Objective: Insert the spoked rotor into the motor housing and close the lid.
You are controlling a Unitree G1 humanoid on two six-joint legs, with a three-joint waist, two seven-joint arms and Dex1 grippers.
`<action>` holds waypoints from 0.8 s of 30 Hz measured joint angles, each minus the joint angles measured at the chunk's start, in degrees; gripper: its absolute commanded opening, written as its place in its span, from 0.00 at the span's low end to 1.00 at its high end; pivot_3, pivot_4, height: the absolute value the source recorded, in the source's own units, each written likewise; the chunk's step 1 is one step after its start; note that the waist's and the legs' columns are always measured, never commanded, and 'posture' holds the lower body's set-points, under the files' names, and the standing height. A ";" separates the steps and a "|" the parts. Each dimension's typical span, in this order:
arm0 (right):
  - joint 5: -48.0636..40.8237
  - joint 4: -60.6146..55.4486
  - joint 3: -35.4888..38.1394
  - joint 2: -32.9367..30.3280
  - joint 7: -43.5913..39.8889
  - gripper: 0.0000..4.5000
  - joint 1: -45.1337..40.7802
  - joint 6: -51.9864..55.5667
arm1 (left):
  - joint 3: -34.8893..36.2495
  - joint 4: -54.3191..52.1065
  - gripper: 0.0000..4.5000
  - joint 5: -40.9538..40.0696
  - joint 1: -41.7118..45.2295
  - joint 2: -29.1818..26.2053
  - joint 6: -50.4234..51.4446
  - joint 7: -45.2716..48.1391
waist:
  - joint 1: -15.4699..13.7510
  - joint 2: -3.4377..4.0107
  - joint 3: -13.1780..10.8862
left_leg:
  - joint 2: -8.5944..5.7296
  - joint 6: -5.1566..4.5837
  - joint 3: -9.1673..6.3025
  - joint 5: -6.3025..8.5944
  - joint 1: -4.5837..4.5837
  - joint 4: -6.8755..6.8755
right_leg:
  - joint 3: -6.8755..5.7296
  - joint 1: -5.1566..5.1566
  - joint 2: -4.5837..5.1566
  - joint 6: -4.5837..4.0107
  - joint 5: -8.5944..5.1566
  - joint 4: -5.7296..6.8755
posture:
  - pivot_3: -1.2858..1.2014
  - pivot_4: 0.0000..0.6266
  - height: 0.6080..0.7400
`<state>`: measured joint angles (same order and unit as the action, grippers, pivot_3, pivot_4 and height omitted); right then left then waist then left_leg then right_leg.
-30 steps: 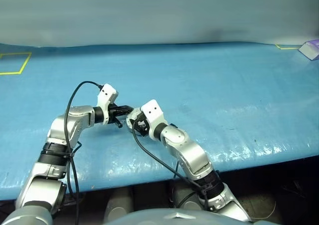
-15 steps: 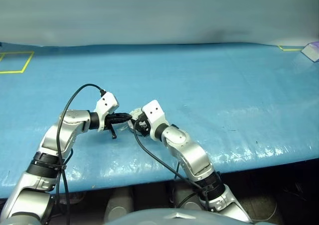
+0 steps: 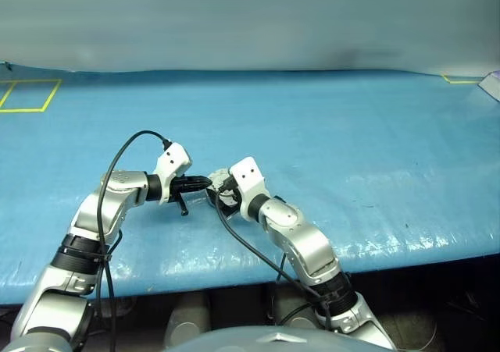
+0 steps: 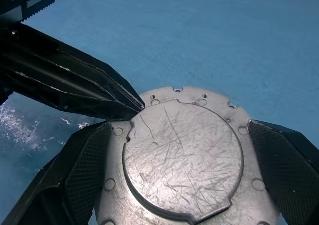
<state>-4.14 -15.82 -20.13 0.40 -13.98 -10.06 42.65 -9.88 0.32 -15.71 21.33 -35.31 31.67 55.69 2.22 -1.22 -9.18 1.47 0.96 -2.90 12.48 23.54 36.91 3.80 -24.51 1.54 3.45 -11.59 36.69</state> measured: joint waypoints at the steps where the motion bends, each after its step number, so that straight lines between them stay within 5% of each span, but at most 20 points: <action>1: -1.84 -2.91 1.95 -0.78 -0.93 0.99 1.93 1.23 | -0.04 0.01 0.00 -0.02 -0.02 0.05 -0.05 0.21 | -0.21 -0.02 0.02 | -0.01 0.02 -0.02 0.02 0.06 -0.01 | 0.00 0.05 0.00 0.07 -0.05 0.00 | 0.52 0.24 1.00; 7: -15.65 -16.34 14.78 -7.16 -7.77 0.99 13.88 10.40 | 0.16 0.26 0.00 -0.02 0.02 0.12 -0.15 1.12 | -0.61 0.12 -0.08 | -0.03 0.02 -0.01 0.07 0.23 -0.05 | 0.04 0.01 -0.02 0.15 -0.11 0.05 | 0.52 0.24 1.00; 14: -40.28 -19.04 33.79 -0.54 -6.56 0.99 14.55 20.86 | 0.15 0.84 0.00 0.03 0.14 0.16 -0.50 1.64 | -0.49 0.19 -0.13 | 0.09 0.02 -0.01 0.07 0.15 -0.02 | 0.02 0.03 -0.09 0.11 -0.13 0.10 | 0.52 0.24 1.00; 24: -47.34 -2.04 34.74 4.29 4.41 0.99 8.77 21.30 | -0.20 1.06 0.00 -0.01 0.31 0.44 -0.86 2.18 | -0.67 0.29 -0.17 | -0.04 0.00 0.02 0.10 0.23 -0.13 | 0.05 0.00 0.00 0.12 -0.13 -0.02 | 0.52 0.24 1.00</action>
<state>-51.48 -17.86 14.61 4.69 -9.56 -1.30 63.95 -10.08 1.38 -15.73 21.64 -34.87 30.81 57.87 1.54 -0.94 -9.35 1.43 0.96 -2.87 12.57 23.77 36.78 3.85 -24.50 1.54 3.57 -11.72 36.68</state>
